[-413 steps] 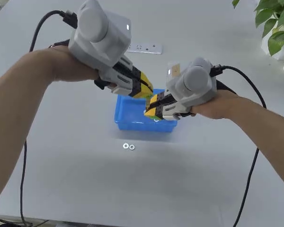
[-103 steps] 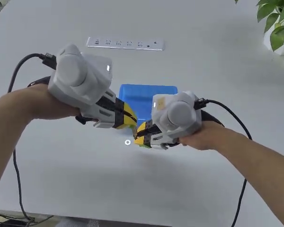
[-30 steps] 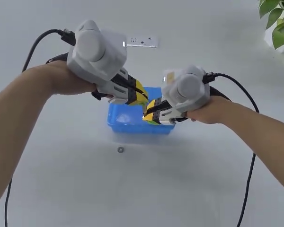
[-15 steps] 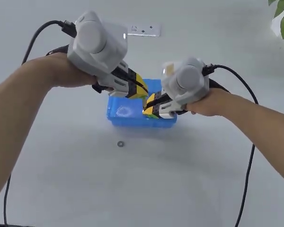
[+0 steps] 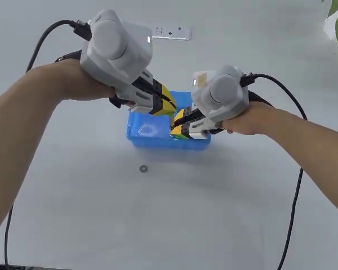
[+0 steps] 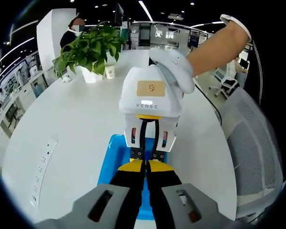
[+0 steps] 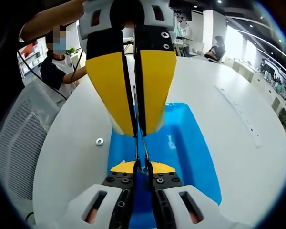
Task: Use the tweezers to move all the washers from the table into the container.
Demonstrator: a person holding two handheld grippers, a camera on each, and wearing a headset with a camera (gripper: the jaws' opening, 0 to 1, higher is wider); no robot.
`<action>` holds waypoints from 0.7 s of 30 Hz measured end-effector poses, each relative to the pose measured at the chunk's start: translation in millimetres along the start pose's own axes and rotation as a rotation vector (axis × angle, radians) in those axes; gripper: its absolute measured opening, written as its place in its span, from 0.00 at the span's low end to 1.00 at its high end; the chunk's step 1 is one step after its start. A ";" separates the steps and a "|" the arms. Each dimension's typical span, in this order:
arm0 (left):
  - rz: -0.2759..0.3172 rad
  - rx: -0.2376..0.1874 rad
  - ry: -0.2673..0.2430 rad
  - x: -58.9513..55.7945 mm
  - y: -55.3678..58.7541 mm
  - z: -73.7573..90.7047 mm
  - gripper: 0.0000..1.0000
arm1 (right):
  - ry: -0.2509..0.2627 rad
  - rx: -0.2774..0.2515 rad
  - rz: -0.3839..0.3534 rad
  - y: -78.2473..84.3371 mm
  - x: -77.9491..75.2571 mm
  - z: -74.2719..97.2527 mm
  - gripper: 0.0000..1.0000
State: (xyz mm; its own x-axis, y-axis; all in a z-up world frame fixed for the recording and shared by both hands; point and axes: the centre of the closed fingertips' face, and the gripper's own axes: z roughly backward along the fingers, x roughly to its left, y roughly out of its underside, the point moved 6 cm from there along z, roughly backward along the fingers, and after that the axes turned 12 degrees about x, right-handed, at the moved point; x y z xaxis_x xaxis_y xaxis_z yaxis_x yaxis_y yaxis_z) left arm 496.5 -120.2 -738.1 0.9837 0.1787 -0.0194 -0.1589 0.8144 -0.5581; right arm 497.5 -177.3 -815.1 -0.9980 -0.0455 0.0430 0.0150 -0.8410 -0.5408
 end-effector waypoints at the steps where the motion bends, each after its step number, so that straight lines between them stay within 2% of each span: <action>1: 0.000 0.000 0.000 -0.4 -0.2 0.5 0.05 | 0.002 0.000 0.000 -0.2 0.0 0.6 0.11; 10: -0.007 0.003 -0.010 -3.3 -3.6 8.1 0.05 | 0.015 -0.002 0.009 -3.7 0.8 7.2 0.11; 21: -0.027 0.005 -0.032 -9.8 -13.7 22.9 0.05 | 0.039 -0.008 0.025 -11.9 2.6 21.1 0.11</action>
State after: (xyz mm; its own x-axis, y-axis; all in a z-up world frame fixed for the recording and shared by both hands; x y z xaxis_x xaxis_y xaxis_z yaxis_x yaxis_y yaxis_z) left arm 487.2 -120.5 -711.3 0.9844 0.1743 0.0224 -0.1329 0.8219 -0.5539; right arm 496.0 -178.8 -790.8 -0.9990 -0.0449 -0.0030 0.0392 -0.8357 -0.5478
